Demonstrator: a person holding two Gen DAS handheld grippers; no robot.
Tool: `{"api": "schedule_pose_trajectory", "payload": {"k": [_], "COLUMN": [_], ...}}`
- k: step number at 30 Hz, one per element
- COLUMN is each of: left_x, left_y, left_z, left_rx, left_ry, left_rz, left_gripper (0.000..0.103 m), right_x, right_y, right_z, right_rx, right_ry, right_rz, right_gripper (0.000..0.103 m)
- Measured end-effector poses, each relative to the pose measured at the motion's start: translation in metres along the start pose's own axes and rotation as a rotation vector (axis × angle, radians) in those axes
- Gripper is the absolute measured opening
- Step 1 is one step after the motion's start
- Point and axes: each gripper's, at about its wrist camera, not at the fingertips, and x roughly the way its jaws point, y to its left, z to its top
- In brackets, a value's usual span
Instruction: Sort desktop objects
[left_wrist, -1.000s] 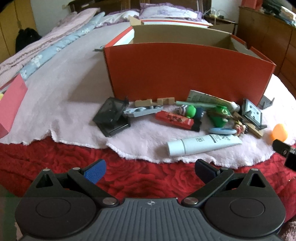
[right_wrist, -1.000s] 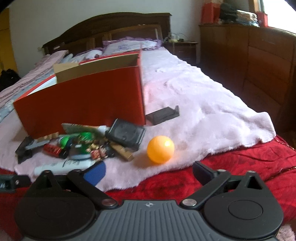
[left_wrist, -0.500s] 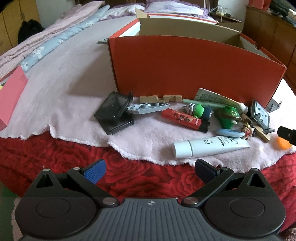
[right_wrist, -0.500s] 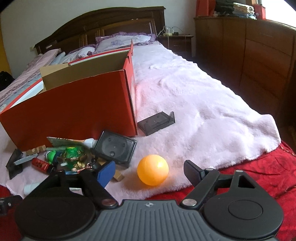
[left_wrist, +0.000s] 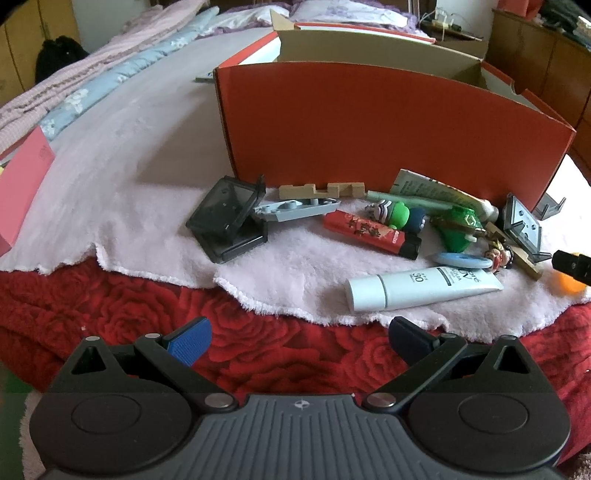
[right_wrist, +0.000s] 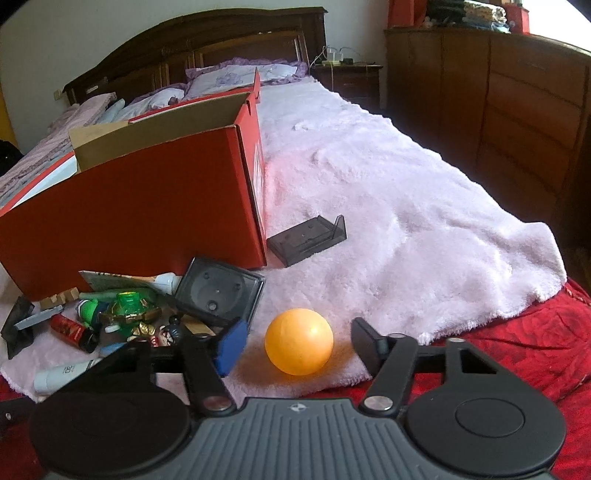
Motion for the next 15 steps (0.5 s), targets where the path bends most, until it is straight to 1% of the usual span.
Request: {"api": "schedule_pose_trajectory", "payload": {"k": [1, 5, 6, 7, 15], "left_x": [-0.0001, 0.0, 0.0, 0.0, -0.0013], "left_y": [-0.0002, -0.001, -0.0012, -0.0014, -0.0049], "left_z": [0.0, 0.0001, 0.0001, 0.0002, -0.0011], "left_rx": [0.003, 0.009, 0.01, 0.012, 0.031], "left_ry": [0.0, 0.003, 0.004, 0.004, 0.003], "left_rz": [-0.001, -0.01, -0.012, -0.014, -0.037], "left_gripper": [0.103, 0.103, 0.103, 0.103, 0.103], "right_x": [0.0002, 0.0007, 0.0009, 0.0012, 0.0003], "right_y": [-0.0001, 0.0007, 0.0008, 0.0007, 0.0023], "right_z": [-0.0007, -0.0022, -0.0024, -0.0026, -0.0046], "right_rx": [0.001, -0.004, -0.005, -0.004, -0.009], "right_ry": [0.003, 0.007, 0.009, 0.011, 0.021], "right_rz": [0.002, 0.001, 0.0, 0.001, -0.007], "right_gripper": [0.058, 0.052, 0.048, 0.042, 0.041]}}
